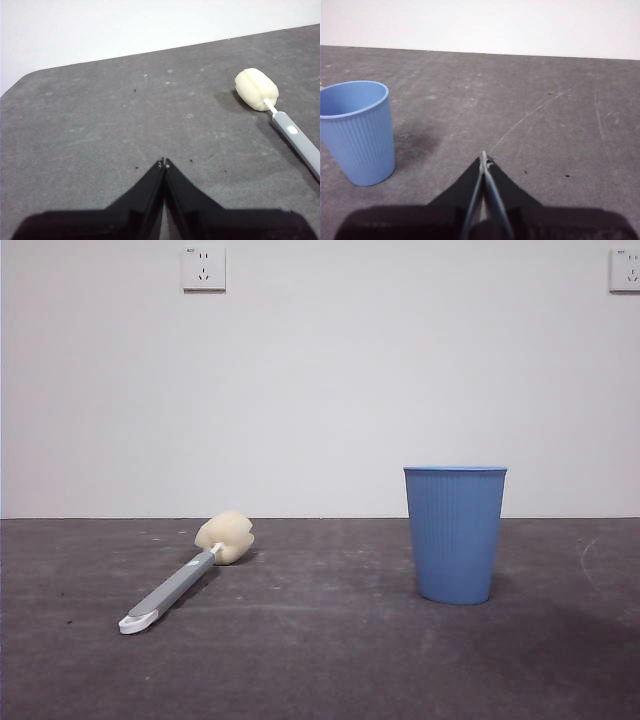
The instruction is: Pick up the cup brush,pick up the cup,insert the brush into the cup,clean the cup,put the cup brush back,put the cup back to the fixed position on the table
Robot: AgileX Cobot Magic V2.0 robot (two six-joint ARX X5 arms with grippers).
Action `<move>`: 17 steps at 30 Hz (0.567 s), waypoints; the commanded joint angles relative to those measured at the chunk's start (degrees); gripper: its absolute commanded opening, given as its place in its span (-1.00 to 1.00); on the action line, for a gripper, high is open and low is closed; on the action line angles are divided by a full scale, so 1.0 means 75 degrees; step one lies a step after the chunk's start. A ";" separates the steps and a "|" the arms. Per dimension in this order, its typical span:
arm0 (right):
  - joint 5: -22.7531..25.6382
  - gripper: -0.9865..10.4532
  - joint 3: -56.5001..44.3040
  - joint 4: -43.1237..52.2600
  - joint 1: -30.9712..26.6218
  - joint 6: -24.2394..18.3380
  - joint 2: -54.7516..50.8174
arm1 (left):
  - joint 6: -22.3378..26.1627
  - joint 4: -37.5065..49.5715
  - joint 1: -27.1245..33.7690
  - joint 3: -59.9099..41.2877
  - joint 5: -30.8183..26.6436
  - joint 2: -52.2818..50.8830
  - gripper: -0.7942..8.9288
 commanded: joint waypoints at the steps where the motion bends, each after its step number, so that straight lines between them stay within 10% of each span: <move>1: -0.0017 -0.82 -0.0079 -0.0114 0.0020 0.0044 -0.0015 | -0.0076 0.0070 0.0023 -0.0111 -0.0012 -0.0006 -0.84; 17: -0.0009 -0.82 -0.0079 -0.0090 0.0020 0.0085 0.0015 | -0.0076 0.0070 0.0023 -0.0111 -0.0012 -0.0006 -0.84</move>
